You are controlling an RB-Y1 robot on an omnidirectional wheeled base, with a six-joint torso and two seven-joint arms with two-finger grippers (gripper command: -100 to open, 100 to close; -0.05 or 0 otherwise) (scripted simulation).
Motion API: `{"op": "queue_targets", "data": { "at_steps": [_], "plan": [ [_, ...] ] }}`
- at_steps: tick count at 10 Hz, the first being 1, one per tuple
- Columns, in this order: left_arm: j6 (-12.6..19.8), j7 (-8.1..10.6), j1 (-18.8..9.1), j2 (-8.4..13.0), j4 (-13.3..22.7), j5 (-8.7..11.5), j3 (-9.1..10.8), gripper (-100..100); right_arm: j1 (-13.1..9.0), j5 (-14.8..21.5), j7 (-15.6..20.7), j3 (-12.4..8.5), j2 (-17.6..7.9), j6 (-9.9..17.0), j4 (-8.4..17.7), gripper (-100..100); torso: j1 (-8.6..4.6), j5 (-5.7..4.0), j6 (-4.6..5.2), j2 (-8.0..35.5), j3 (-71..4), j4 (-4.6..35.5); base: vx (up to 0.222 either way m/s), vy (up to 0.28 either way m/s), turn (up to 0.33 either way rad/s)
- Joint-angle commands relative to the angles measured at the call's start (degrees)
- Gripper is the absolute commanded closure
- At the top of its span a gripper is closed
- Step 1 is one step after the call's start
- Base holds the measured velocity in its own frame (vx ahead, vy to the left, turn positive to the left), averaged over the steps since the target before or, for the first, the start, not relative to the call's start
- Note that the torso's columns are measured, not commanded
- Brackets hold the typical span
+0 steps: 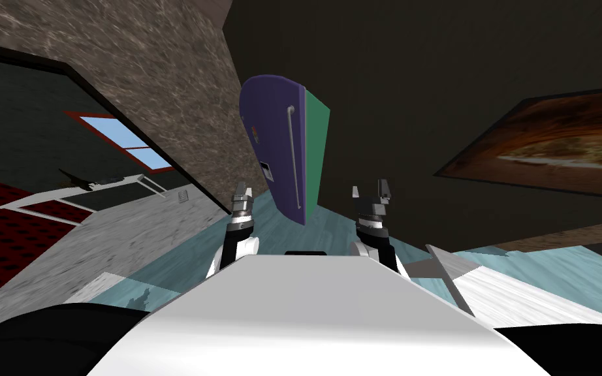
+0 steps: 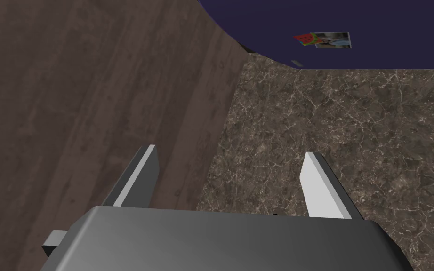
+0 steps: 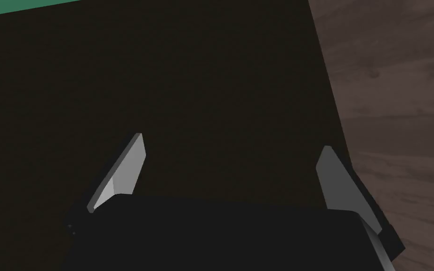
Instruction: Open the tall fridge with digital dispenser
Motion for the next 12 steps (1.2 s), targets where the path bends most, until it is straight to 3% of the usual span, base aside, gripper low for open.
{"op": "queue_targets", "data": {
  "at_steps": [1,9,10,12],
  "plan": [
    [0.00,0.00,0.00,0.00,0.00,0.00,0.00,0,0.00,0.00,0.00,0.00,0.00,0.00,0.00,0,0.00,0.00,0.00,2.32,-4.67,2.35,0.000,0.000,0.000],
    [-0.01,0.00,0.00,0.00,-0.02,0.00,0.00,0,0.00,0.00,0.00,0.00,0.00,-0.01,-0.02,0,0.00,0.00,0.00,35.39,-70.73,35.37,0.000,0.000,0.000],
    [0.79,-0.04,-0.12,2.19,0.03,0.01,0.10,-100,0.00,0.00,0.00,0.00,0.00,-0.01,-0.02,0,0.00,0.00,0.00,39.62,-79.19,39.60,0.018,-0.010,-0.008],
    [2.62,-0.14,-0.39,4.99,-0.04,0.02,0.33,-100,0.01,0.00,0.00,0.00,0.00,0.00,0.01,0,-0.04,-0.01,0.00,42.02,-84.29,42.03,0.029,-0.025,-0.015]
  ]
}}
